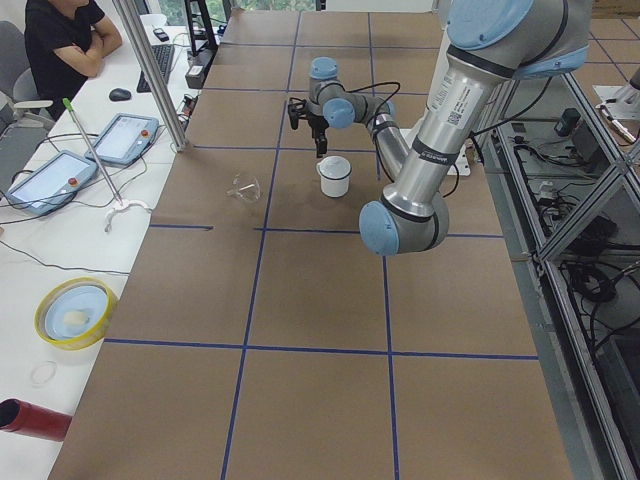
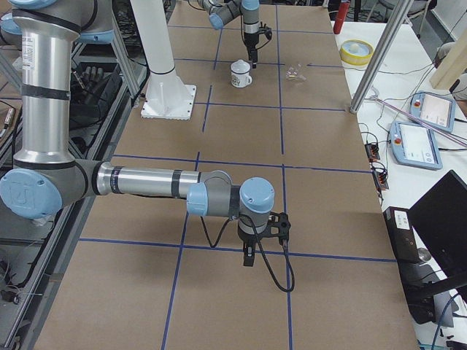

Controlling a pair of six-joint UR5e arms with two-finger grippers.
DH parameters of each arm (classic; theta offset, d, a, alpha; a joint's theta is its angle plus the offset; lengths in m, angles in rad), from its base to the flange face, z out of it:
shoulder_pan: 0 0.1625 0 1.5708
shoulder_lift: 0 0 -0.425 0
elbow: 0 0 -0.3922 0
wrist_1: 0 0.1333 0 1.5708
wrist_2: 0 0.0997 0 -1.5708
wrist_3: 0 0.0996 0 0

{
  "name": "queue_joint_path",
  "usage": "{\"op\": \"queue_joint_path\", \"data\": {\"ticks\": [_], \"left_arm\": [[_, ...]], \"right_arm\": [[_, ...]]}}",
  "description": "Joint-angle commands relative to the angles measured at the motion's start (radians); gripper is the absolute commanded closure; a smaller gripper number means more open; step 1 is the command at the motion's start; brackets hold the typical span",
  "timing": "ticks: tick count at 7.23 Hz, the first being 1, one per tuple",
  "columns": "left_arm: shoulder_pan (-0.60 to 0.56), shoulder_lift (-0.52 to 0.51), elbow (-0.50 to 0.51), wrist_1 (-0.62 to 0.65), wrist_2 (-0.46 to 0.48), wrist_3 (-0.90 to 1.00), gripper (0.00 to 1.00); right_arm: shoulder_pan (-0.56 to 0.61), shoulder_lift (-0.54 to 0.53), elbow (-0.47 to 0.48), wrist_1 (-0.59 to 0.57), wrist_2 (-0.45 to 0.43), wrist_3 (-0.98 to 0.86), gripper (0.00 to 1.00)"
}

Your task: Remove funnel from cup

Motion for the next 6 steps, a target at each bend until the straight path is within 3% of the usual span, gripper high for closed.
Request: {"op": "queue_joint_path", "data": {"ticks": [1,4,6], "left_arm": [[-0.127,0.01,-0.017,-0.002,-0.013,0.187,0.0],[-0.286,0.089,-0.056,-0.006,-0.036,0.48,0.0],[-0.493,0.178,0.026,-0.025,-0.177,0.796,0.0]], "right_arm": [[0.0,0.0,0.0,0.0,0.0,0.0,0.0],[0.0,0.0,0.0,0.0,0.0,0.0,0.0],[0.0,0.0,0.0,0.0,0.0,0.0,0.0]]}}
